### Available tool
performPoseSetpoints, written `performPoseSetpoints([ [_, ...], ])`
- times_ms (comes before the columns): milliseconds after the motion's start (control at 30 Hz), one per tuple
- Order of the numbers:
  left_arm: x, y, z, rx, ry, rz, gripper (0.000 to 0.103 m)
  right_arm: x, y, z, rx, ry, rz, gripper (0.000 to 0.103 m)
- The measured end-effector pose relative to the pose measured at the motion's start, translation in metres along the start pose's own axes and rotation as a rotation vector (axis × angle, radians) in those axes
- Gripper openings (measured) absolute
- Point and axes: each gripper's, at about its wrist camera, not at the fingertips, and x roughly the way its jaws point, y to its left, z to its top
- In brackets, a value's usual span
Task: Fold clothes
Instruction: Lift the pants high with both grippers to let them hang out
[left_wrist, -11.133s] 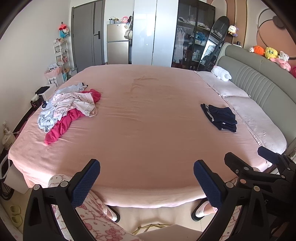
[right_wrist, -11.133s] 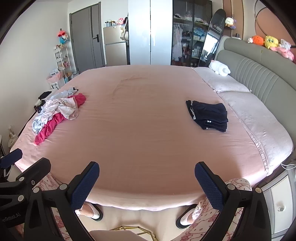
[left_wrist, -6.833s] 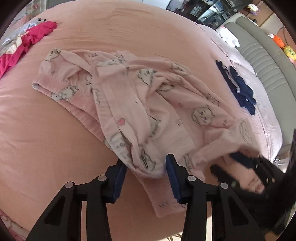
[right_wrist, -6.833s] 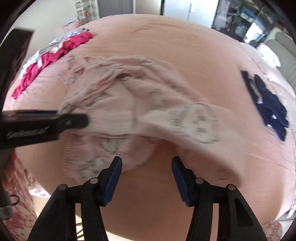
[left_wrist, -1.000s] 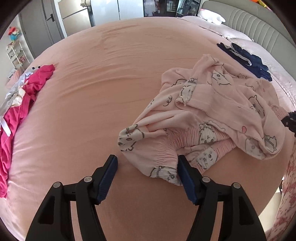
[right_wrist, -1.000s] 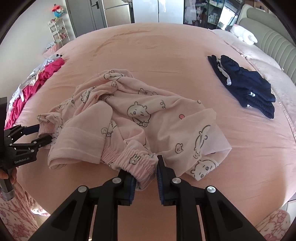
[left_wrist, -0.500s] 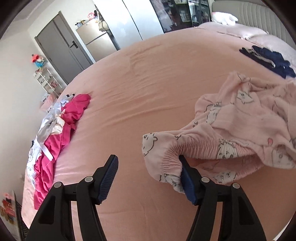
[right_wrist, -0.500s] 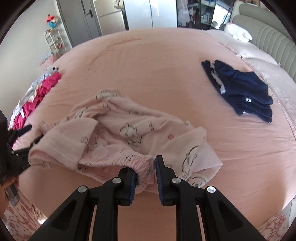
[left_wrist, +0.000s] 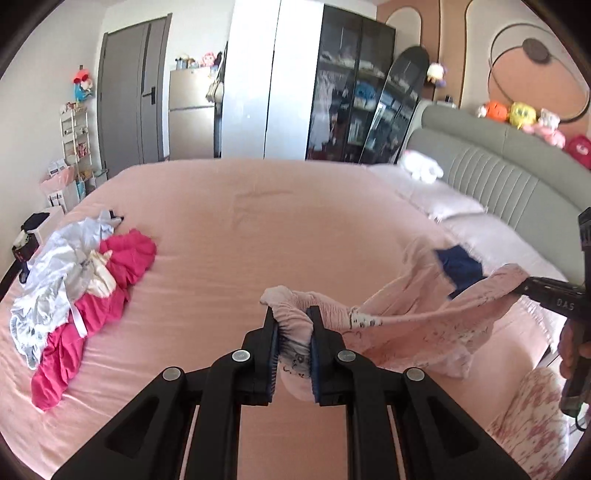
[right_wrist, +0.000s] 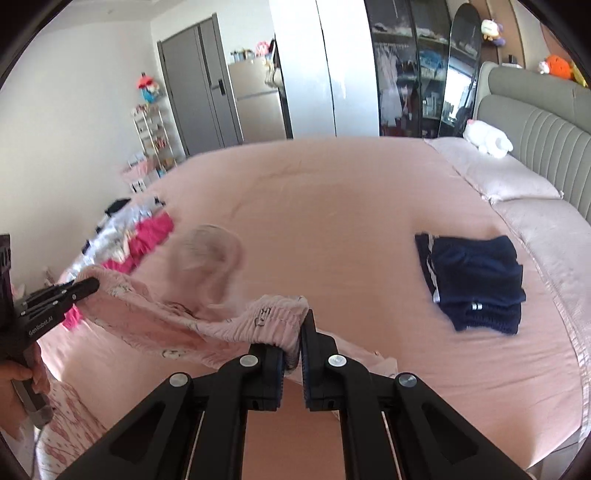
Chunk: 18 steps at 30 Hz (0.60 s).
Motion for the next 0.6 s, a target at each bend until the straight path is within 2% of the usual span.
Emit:
performPoseSetpoints([
  [200,-0.071,-0.028,0.067,0.100,-0.215,-0.046,0.012,-0.085,0.010,0.074,-0.036,-0.254,0.081,0.005],
  [267,-0.066,-0.034,0.074,0.132,-0.207,-0.004,0.012,-0.089,0.011,0.088,-0.039,-0.246,0.120,0.005],
  [333,-0.062,-0.030,0.087,0.087,-0.190,-0.075,0.012,-0.084,0.016,0.097,-0.055,-0.220,0.123,0.005],
  [367,-0.071,-0.030,0.095,0.061,-0.215,-0.107,0.012,-0.084,0.016,0.101,-0.045,-0.208,0.112,0.005],
  [433,-0.098,-0.031,0.114,0.055,-0.306,-0.135,0.012,-0.108,0.012,0.114,-0.018,-0.272,0.177,0.005],
  [533,-0.134,-0.028,0.140,0.050,-0.409,-0.129,0.012,-0.159,0.012,0.136,-0.069,-0.413,0.156,0.005],
  [600,-0.147,-0.025,0.147,0.051,-0.442,-0.110,0.012,-0.178,0.007,0.143,-0.080,-0.452,0.143,0.005],
])
